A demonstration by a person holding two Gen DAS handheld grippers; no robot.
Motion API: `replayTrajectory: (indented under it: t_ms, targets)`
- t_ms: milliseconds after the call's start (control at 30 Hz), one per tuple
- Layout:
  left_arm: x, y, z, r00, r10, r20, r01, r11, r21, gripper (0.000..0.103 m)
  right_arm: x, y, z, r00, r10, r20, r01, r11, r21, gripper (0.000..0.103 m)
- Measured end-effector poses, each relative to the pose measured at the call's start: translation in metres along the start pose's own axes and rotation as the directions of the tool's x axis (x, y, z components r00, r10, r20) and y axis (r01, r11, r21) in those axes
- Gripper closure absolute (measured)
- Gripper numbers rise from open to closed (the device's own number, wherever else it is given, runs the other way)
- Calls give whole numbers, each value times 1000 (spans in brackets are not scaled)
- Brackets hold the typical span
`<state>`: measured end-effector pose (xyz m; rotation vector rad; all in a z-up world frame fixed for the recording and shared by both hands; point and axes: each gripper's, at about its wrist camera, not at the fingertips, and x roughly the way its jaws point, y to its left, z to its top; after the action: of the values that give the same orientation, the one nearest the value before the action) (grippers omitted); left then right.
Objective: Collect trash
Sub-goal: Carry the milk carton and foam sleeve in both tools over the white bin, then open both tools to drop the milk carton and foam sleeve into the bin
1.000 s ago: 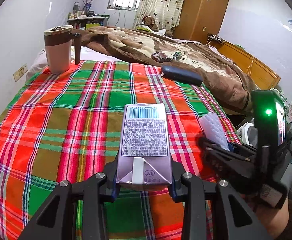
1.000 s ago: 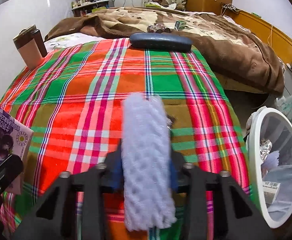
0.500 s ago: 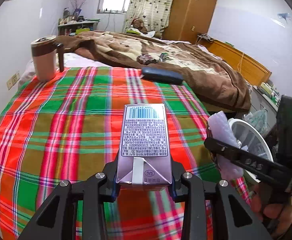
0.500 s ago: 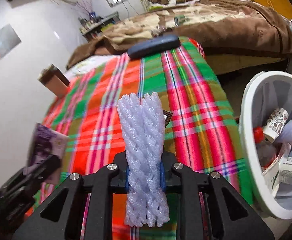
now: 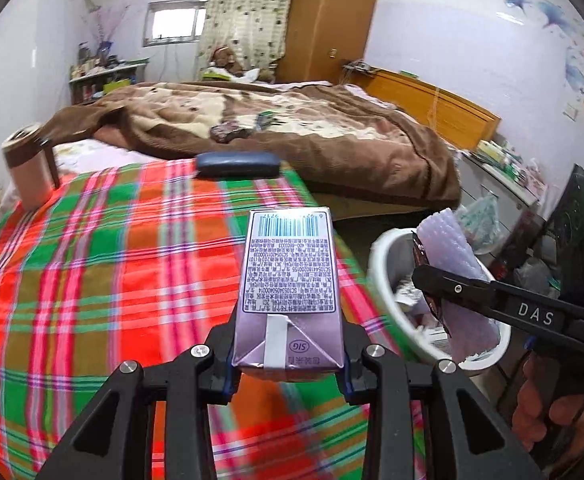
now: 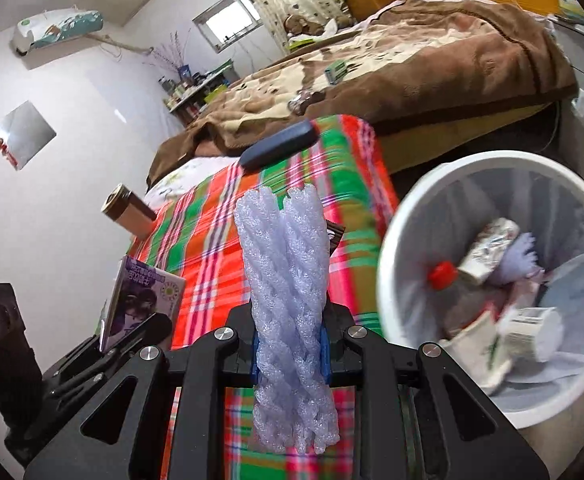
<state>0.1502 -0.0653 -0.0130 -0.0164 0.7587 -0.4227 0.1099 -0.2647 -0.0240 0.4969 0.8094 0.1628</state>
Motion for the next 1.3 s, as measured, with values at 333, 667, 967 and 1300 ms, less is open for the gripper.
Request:
replayTrajectory:
  t_ms: [333,667,967,1300]
  targets:
    - [24,-71,12,996,-80,-27,82,992,96,66,-30,-47,14,996,-87,31,86,996,40,81]
    - [57,-127,15,989,-132,-73,143,976,163,66,-43,-85,18,982,-184,39,181,981,72,81]
    - [87,-149,9,977,-157,-142,181,968,176,66,-31,-110,20,964,-267,-13,267,961,65,79]
    - [90,-145,6,979,-135,-151,161,972,172,48,-23,-119,16,944,-322,-71,324,946,21,40]
